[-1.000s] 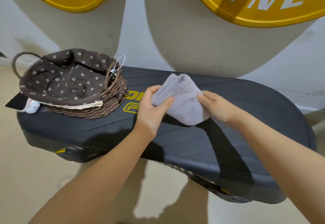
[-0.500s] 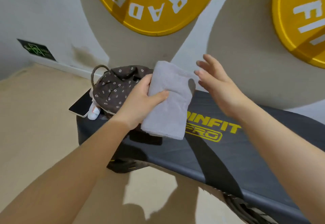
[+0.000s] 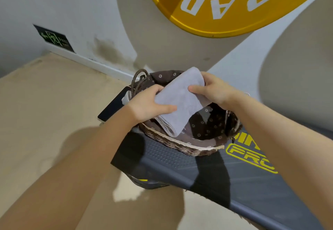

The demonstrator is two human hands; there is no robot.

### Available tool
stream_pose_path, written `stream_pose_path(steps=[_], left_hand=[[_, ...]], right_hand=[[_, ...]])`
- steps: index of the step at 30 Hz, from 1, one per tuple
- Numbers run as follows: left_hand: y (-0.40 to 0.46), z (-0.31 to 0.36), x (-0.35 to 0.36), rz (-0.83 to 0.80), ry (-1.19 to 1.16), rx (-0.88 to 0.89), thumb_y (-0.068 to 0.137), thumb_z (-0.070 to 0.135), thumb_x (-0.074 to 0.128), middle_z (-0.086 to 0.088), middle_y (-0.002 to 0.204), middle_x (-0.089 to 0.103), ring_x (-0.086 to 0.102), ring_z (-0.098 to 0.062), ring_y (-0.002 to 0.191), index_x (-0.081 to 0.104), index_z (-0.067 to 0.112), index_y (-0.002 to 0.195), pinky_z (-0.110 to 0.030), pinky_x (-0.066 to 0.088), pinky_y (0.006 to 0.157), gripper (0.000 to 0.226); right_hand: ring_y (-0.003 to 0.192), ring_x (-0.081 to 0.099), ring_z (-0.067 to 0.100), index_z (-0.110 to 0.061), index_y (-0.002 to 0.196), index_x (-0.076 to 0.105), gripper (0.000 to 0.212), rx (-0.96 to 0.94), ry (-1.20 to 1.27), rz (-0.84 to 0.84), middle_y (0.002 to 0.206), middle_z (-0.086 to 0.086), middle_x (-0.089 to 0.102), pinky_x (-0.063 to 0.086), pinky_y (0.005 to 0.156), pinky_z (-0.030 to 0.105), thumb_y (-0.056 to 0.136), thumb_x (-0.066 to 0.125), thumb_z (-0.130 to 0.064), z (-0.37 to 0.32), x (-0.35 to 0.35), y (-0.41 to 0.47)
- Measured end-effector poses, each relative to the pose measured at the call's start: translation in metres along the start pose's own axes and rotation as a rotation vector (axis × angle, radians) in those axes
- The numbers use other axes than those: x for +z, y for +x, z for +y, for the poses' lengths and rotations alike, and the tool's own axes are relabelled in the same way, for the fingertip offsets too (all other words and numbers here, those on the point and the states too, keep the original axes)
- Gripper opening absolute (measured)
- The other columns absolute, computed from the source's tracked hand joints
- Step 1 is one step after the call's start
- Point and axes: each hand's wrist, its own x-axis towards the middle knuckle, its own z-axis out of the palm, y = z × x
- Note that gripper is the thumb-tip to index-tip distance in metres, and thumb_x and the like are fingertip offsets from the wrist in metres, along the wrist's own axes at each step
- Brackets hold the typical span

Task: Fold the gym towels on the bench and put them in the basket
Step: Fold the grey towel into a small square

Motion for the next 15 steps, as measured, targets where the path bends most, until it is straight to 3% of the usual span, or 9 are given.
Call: stream_pose_path(steps=[2, 5, 7, 11, 15], left_hand=[[0.009, -0.011, -0.001, 0.093, 0.109, -0.008, 0.076, 0.033, 0.073, 0.003, 0.115, 0.056, 0.054, -0.015, 0.104, 0.044, 0.02, 0.122, -0.026, 0.041, 0.084, 0.056], [0.017, -0.018, 0.003, 0.234, 0.241, -0.001, 0.081, 0.027, 0.069, -0.003, 0.113, 0.049, 0.05, -0.022, 0.103, 0.034, 0.014, 0.127, -0.027, 0.035, 0.079, 0.059], [0.022, -0.022, 0.008, 0.266, 0.381, 0.005, 0.083, 0.023, 0.066, -0.008, 0.114, 0.048, 0.052, -0.027, 0.103, 0.033, 0.013, 0.124, -0.028, 0.032, 0.074, 0.053], [0.031, -0.03, 0.023, 0.202, 0.715, -0.026, 0.089, 0.012, 0.056, -0.014, 0.12, 0.042, 0.057, -0.034, 0.096, 0.028, 0.015, 0.128, -0.039, 0.041, 0.072, 0.048], [0.037, -0.037, 0.027, 0.09, 0.86, -0.095, 0.09, 0.011, 0.053, -0.016, 0.115, 0.044, 0.055, -0.034, 0.095, 0.028, 0.014, 0.127, -0.036, 0.036, 0.064, 0.045]], right_hand=[[0.088, 0.06, 0.007, -0.017, 0.116, 0.05, 0.025, 0.022, -0.043, 0.045, 0.099, -0.008, 0.062, 0.051, 0.077, 0.022, 0.092, 0.055, -0.012, 0.01, 0.012, 0.017], [0.099, 0.051, 0.015, -0.009, 0.12, 0.046, 0.028, 0.057, -0.277, 0.096, 0.108, 0.0, 0.053, 0.042, 0.087, 0.029, 0.093, 0.052, -0.015, 0.018, 0.03, 0.044], [0.099, 0.048, 0.02, -0.008, 0.112, 0.044, 0.023, 0.081, -0.407, 0.14, 0.104, 0.004, 0.049, 0.037, 0.08, 0.028, 0.091, 0.049, -0.015, 0.022, 0.04, 0.058], [0.107, 0.052, 0.031, 0.001, 0.118, 0.039, 0.03, 0.095, -0.522, 0.191, 0.113, 0.018, 0.055, 0.035, 0.075, 0.03, 0.091, 0.044, -0.011, 0.034, 0.057, 0.068], [0.11, 0.051, 0.036, -0.006, 0.129, 0.036, 0.037, -0.015, -0.776, 0.162, 0.119, 0.018, 0.055, 0.041, 0.083, 0.04, 0.095, 0.042, -0.018, 0.044, 0.066, 0.069]])
